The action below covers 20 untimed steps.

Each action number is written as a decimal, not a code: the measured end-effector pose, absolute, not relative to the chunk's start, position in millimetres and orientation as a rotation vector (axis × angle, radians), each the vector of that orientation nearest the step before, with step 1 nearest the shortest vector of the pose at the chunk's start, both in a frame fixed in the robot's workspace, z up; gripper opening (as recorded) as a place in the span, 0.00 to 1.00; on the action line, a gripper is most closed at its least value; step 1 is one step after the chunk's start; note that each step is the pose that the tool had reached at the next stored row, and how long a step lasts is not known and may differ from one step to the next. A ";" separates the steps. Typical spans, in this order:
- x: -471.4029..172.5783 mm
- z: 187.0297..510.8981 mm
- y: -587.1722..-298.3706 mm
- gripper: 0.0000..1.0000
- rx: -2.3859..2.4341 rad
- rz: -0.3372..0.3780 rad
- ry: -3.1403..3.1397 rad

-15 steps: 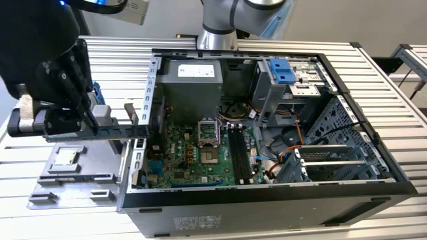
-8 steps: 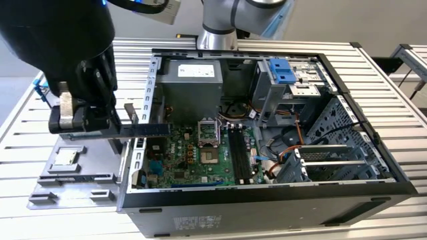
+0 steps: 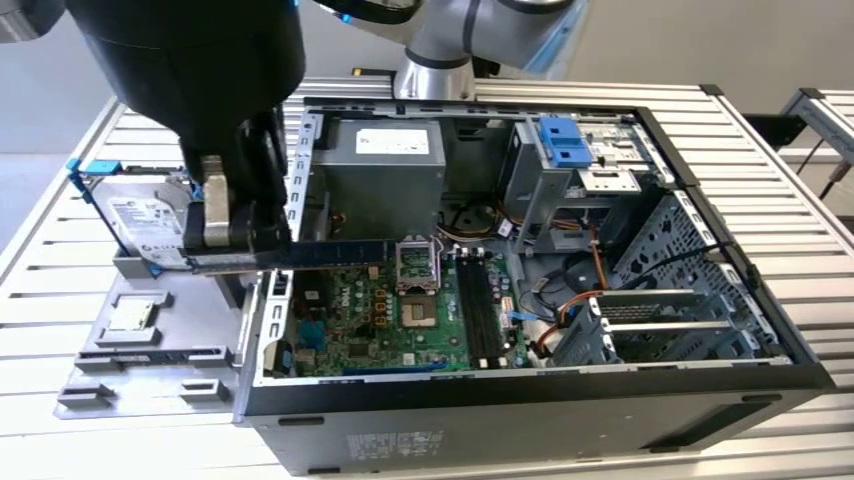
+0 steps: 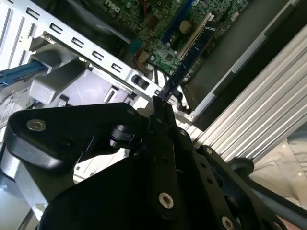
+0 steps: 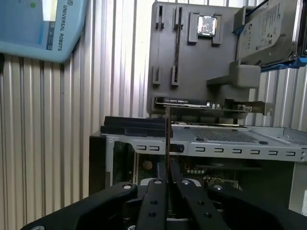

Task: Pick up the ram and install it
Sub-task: 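Pick up the ram and move it above insertion slot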

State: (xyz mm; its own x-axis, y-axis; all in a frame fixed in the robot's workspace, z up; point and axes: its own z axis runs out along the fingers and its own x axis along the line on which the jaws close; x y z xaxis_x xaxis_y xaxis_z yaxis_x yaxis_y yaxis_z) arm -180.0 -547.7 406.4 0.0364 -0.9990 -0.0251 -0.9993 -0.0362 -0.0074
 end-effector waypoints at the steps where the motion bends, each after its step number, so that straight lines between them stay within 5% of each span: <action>1: -175.7 406.4 -546.8 0.00 -2.245 0.020 2.165; 20: -100.1 406.4 -527.9 0.00 -2.248 0.015 2.167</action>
State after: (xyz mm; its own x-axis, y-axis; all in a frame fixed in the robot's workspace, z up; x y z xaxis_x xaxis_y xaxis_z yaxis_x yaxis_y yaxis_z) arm -100.1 -527.9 406.4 0.0364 -0.9991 -0.0201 -0.9993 -0.0362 -0.0073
